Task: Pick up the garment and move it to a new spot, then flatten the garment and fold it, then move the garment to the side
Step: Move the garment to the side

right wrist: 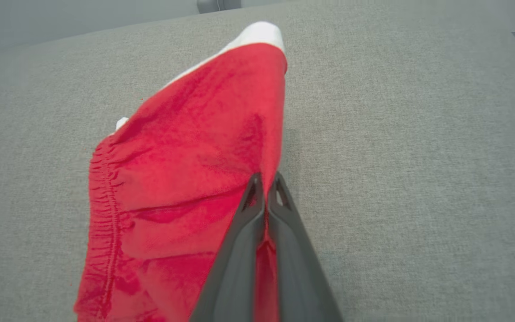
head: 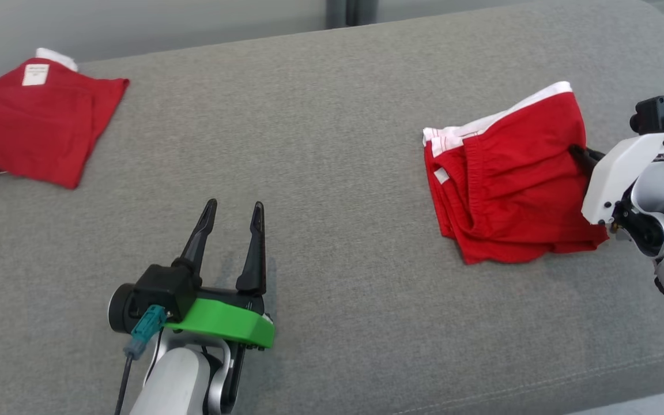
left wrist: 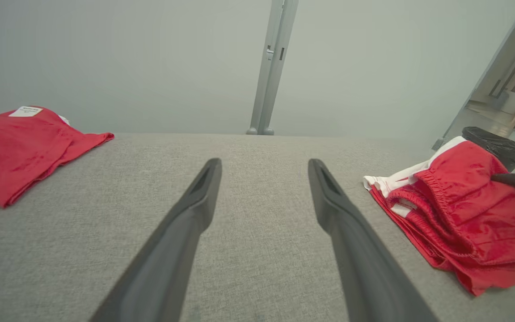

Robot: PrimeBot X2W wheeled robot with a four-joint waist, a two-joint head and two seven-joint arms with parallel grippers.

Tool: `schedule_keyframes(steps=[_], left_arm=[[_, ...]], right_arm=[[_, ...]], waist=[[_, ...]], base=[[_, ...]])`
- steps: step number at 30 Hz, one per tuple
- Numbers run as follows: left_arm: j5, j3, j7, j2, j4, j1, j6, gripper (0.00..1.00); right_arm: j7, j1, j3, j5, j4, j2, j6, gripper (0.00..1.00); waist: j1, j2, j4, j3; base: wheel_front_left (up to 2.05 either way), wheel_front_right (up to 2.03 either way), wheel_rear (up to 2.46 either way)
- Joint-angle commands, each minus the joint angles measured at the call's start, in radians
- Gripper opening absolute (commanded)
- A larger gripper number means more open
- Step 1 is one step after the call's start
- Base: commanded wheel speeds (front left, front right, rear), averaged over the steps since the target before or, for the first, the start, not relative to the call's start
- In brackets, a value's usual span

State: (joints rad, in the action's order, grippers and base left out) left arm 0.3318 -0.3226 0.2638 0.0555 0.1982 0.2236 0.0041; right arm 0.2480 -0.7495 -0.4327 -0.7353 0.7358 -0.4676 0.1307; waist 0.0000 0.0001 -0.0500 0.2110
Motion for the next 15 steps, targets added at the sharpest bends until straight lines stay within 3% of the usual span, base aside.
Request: schedule_keyframes(steps=[1,7,15], left_arm=[[-0.008,0.0,-0.004,0.009,-0.005,0.023,-0.001,1.0],[-0.01,-0.022,-0.013,0.01,-0.004,0.048,-0.007,1.0],[-0.017,-0.034,-0.018,0.019,-0.016,0.055,0.001,1.0]], right_arm=[[-0.009,-0.02,-0.002,0.005,0.007,-0.004,0.0,0.0],[-0.03,-0.073,-0.022,0.018,0.029,-0.008,0.0,0.0],[-0.081,-0.12,-0.043,0.049,0.075,-0.01,0.0,0.0]], waist=[[0.0,-0.0001,-0.129,0.058],[0.0,-0.0001,-0.186,0.073],[0.0,-0.0001,-0.174,0.093]], base=[[0.0,0.0,0.0],[0.0,0.0,0.0],[0.0,0.0,0.0]])
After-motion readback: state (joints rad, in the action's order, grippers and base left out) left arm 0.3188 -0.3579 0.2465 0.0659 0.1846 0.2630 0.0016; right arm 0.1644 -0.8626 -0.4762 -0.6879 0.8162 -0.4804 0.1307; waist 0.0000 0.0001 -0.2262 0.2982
